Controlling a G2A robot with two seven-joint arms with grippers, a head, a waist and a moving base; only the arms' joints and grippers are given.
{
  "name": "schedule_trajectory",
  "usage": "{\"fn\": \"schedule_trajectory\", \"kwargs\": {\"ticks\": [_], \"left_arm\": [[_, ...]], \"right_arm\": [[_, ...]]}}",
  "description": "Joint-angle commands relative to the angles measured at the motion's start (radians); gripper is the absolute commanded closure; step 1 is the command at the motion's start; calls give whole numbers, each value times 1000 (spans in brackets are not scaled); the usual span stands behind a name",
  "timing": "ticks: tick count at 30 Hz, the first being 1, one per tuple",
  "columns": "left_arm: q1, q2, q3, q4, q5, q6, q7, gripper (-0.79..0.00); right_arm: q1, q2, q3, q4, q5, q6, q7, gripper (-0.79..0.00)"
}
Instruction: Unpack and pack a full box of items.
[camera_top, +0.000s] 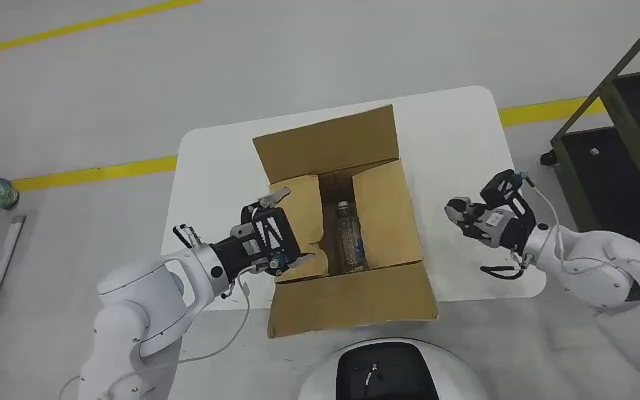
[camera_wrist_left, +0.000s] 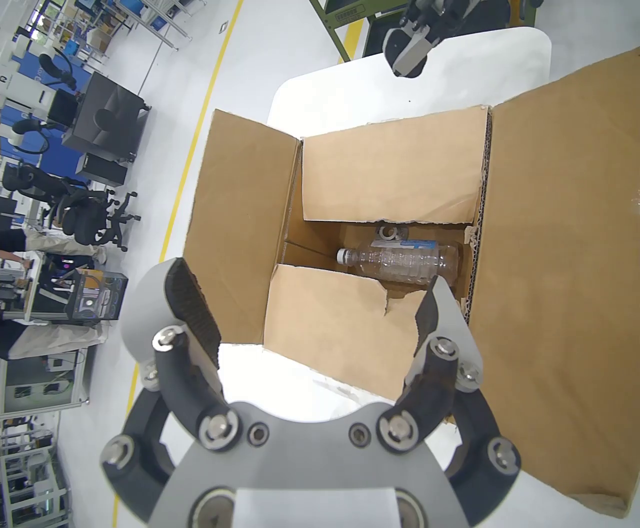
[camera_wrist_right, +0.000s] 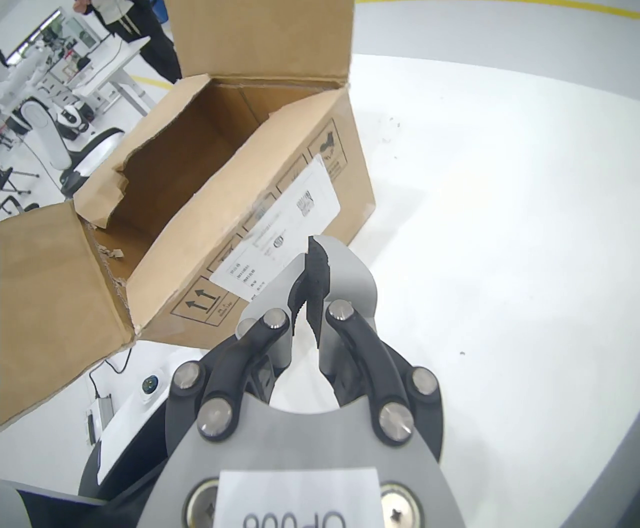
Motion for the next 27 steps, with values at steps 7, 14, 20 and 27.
{"fn": "schedule_trajectory", "kwargs": {"ticks": [7,14,20,27], "left_arm": [[0,0,0,0,0,0,0,-785],[0,0,0,0,0,0,0,-785],[2,0,1,0,-2,5,5,-785],[-86,-13,168,-6,52,70,43,-785]], "right_arm": [[43,-32,-121,33,-2,-49,-49,0],[109,-61,-210,79,19,-128,-44,0],[105,-62,-181,83,23,-130,-44,0],[38,-42,-52,32,21,-131,-43,0]]}}
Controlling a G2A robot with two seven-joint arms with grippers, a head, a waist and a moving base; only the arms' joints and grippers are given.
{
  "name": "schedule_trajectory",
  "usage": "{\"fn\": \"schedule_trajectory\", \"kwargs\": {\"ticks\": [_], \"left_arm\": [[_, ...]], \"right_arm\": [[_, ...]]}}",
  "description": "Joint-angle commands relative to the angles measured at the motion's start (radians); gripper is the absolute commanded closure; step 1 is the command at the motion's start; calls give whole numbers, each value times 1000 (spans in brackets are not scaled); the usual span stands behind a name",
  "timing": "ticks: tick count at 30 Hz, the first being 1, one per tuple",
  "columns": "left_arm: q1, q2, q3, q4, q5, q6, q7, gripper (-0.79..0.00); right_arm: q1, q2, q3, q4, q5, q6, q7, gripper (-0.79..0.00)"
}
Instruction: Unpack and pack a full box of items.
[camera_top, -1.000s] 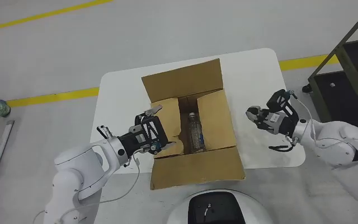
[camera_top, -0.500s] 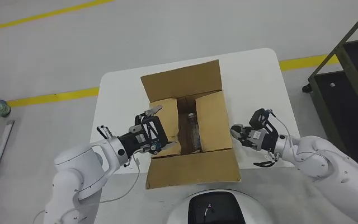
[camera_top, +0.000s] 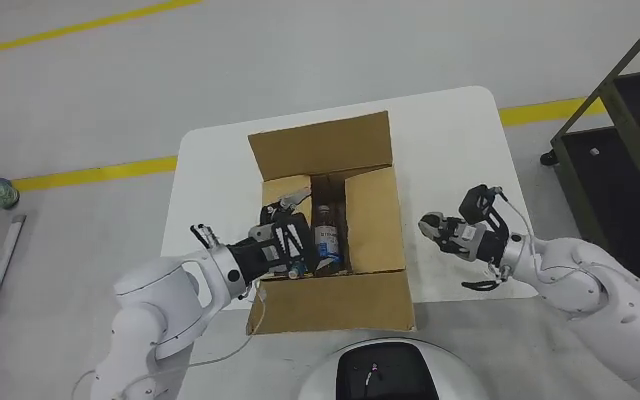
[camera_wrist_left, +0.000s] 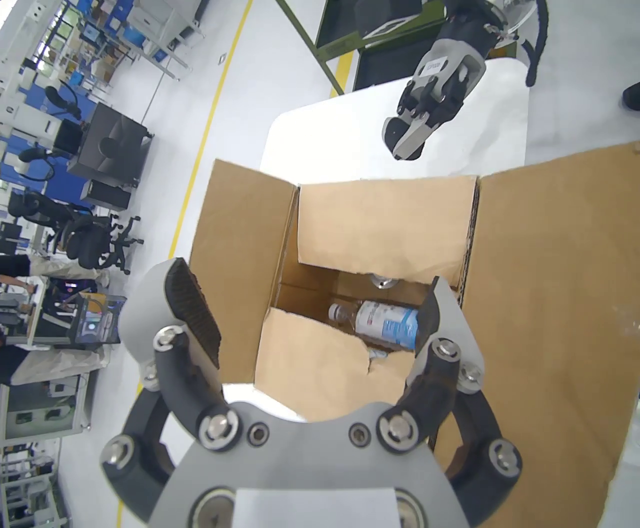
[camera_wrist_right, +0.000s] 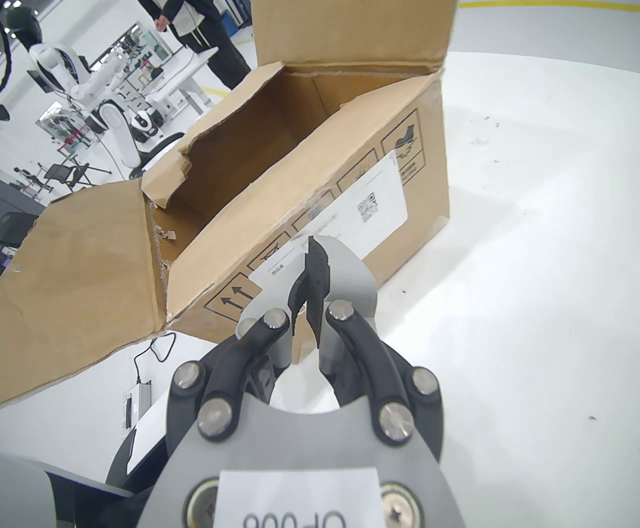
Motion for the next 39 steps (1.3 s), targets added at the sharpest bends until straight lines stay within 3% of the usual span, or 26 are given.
{"fn": "schedule_trajectory", "kwargs": {"ticks": [1,7,15,23,31,35,39], "left_arm": [[-41,-7,65,14,12,32,-13,-785],[-121,-24,223,93,42,118,-252,-785],[-158,-37,301,147,126,240,-504,-785],[-159,-37,307,145,139,246,-515,-785],[-159,-37,307,145,139,246,-515,-785],[-128,-38,318,163,201,294,-477,-785],[-127,-48,362,182,272,365,-514,-785]], "right_arm": [[-14,5,31,-17,-5,-3,8,0],[-65,13,112,-104,-29,24,13,0],[-88,15,158,-154,-58,21,21,0],[-35,4,133,-182,-37,-12,4,0],[94,-26,-17,-148,-161,-43,-5,0],[140,-44,-86,-117,-215,-41,-29,0],[167,-58,-128,-84,-233,-32,-40,0]]}}
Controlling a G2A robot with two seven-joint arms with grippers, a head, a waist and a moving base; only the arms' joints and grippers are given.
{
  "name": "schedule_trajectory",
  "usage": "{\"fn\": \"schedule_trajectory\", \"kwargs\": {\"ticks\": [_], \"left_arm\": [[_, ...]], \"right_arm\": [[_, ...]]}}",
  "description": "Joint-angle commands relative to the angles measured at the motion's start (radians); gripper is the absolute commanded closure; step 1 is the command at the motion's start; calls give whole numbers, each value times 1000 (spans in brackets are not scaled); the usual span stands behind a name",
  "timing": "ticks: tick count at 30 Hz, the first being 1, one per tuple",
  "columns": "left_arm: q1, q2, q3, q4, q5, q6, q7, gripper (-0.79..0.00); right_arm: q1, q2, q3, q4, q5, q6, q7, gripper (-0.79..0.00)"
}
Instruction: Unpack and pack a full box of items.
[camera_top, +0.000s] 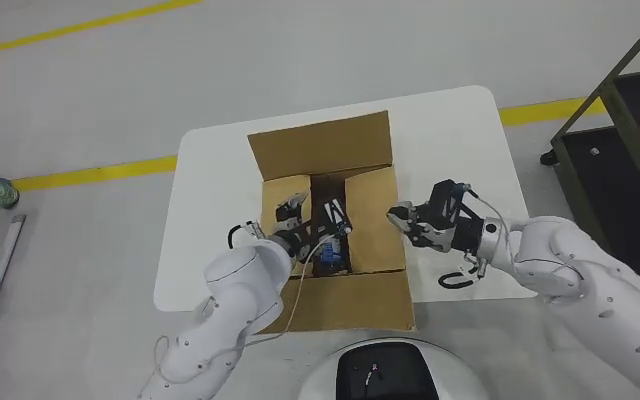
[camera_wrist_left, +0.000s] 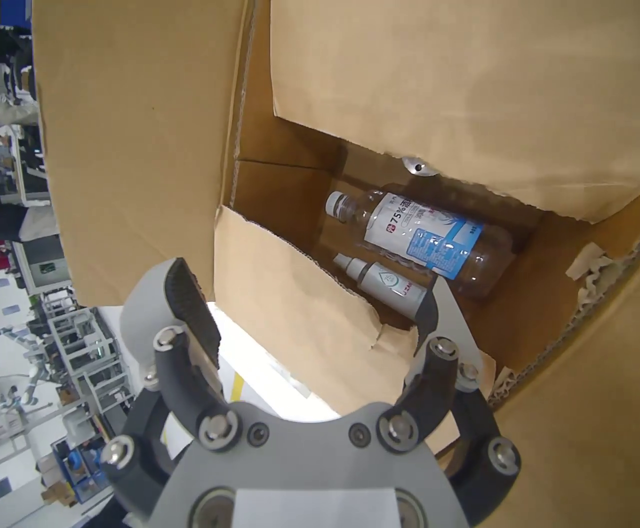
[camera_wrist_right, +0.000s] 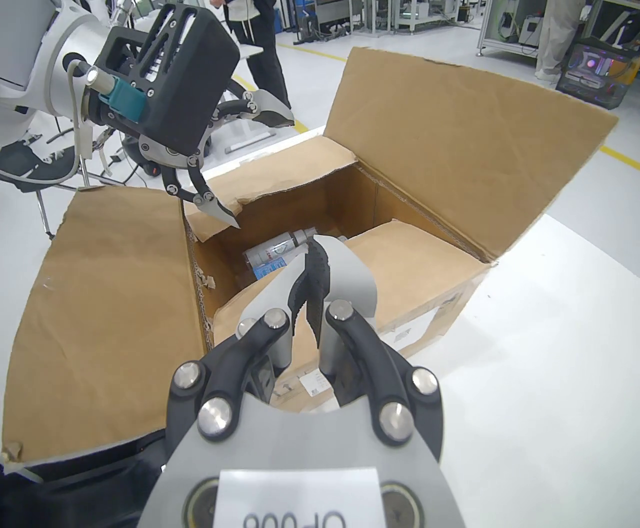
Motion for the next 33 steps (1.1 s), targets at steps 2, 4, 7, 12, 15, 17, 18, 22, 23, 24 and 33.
{"fn": "schedule_trajectory", "kwargs": {"ticks": [2,4,7,12,15,17,18,22,23,24,33], "left_arm": [[-9,-9,44,15,72,38,-54,-785],[-14,-17,69,25,95,64,-77,-785],[-23,-27,102,41,130,72,-118,-785],[-36,-42,123,65,133,82,-179,-339],[-41,-48,124,69,139,86,-201,-3],[-41,-51,124,65,145,83,-210,0],[-41,-53,122,62,148,83,-216,0],[-30,-59,106,38,153,124,-244,0],[-25,-60,104,30,153,130,-246,0],[-20,-61,100,22,156,138,-253,0],[2,-73,6,-8,47,239,-258,0]], "right_arm": [[12,-7,-18,18,-5,5,-8,0],[17,-12,-29,25,-6,5,-9,0],[25,-19,-47,39,-8,1,-2,0],[33,-28,-66,61,-7,-5,2,0],[36,-32,-72,70,-8,-12,10,0],[37,-34,-74,77,-7,-17,22,0],[38,-35,-75,81,-5,-17,28,0],[43,-39,-81,90,4,-26,49,0],[45,-40,-84,95,13,-34,57,0],[49,-41,-84,99,17,-36,61,0],[71,-49,-83,123,27,-38,99,0]]}}
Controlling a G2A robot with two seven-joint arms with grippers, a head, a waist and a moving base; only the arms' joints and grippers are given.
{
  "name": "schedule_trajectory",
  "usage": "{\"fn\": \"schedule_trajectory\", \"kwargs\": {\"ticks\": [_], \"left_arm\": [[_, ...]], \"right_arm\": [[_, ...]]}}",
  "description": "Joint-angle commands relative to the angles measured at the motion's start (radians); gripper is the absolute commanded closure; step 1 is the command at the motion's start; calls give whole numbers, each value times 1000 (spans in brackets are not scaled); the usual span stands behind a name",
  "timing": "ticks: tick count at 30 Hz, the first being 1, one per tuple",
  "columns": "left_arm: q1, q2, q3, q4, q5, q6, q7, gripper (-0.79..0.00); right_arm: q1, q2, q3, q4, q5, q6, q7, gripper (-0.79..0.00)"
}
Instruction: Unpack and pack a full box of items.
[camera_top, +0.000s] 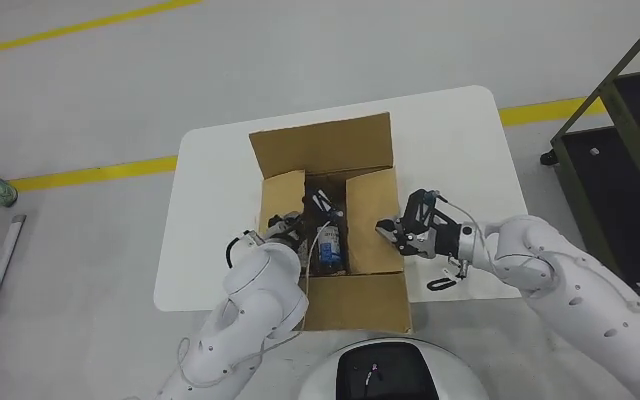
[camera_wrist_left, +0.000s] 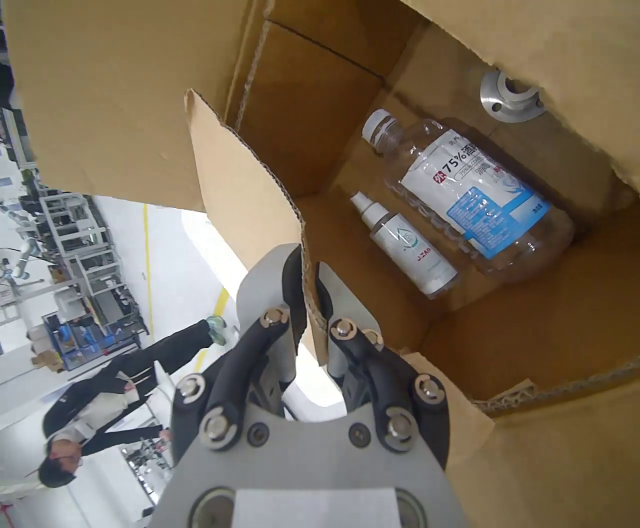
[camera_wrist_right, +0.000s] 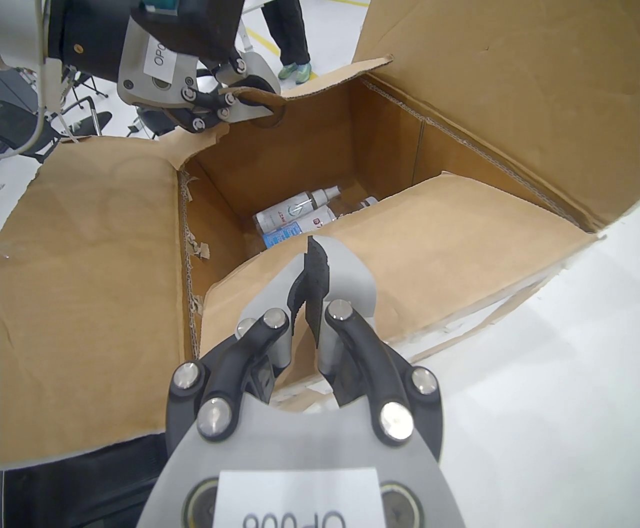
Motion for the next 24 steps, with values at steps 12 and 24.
{"fn": "schedule_trajectory", "kwargs": {"ticks": [12,24], "left_arm": [[-8,-6,-78,-25,-42,-5,30,-785],[-38,8,-183,-13,84,-146,7,-785]], "right_arm": [[18,-5,16,14,22,-22,45,0],[38,-13,19,27,27,-34,71,0]]}}
